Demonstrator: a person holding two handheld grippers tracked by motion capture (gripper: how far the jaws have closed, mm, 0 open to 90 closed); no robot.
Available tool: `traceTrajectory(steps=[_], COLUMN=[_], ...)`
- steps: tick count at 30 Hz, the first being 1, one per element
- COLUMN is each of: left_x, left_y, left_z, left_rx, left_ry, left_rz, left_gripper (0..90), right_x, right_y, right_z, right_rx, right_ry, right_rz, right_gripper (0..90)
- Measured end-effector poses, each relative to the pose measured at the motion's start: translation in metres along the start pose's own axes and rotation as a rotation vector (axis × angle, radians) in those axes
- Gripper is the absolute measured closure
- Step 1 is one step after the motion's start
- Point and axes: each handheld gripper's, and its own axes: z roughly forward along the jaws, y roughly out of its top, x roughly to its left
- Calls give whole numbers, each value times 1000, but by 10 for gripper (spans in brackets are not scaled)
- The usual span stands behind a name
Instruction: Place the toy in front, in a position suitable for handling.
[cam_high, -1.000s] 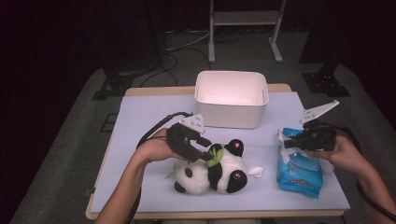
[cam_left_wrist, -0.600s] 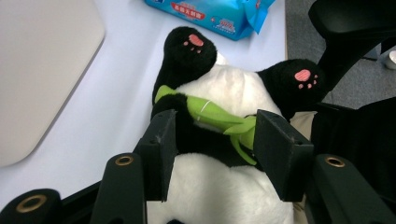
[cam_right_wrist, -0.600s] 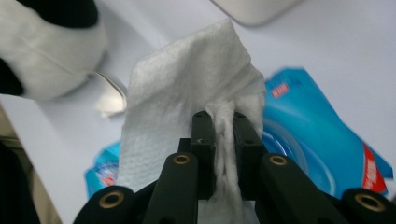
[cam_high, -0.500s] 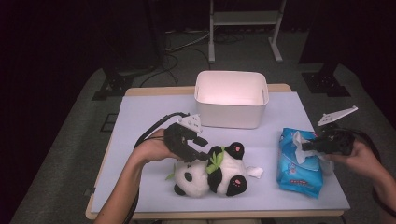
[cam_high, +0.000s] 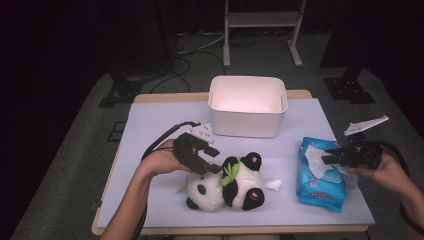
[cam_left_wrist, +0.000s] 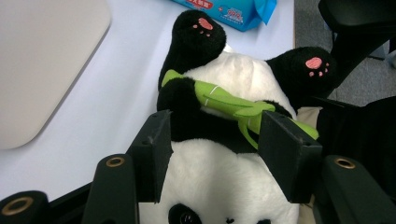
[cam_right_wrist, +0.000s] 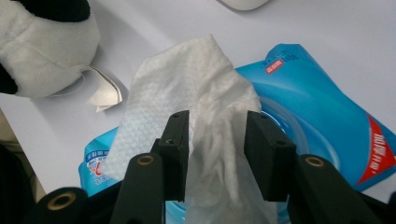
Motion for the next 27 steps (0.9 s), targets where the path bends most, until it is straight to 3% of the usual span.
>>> traceTrajectory(steps=[12,27], left_x=[3,10], left_y=[-12,-42], left_z=[-5,-19], left_rx=[-13,-52], left_ry=[20,74], left_rz=[-27,-110], left_gripper=[402,355], right_x=[11,34], right_y=[18,48], right_z=[-9,8], right_rx=[-35,-55], right_ry=[49,149], right_rz=[-34,-92], right_gripper=[554,436])
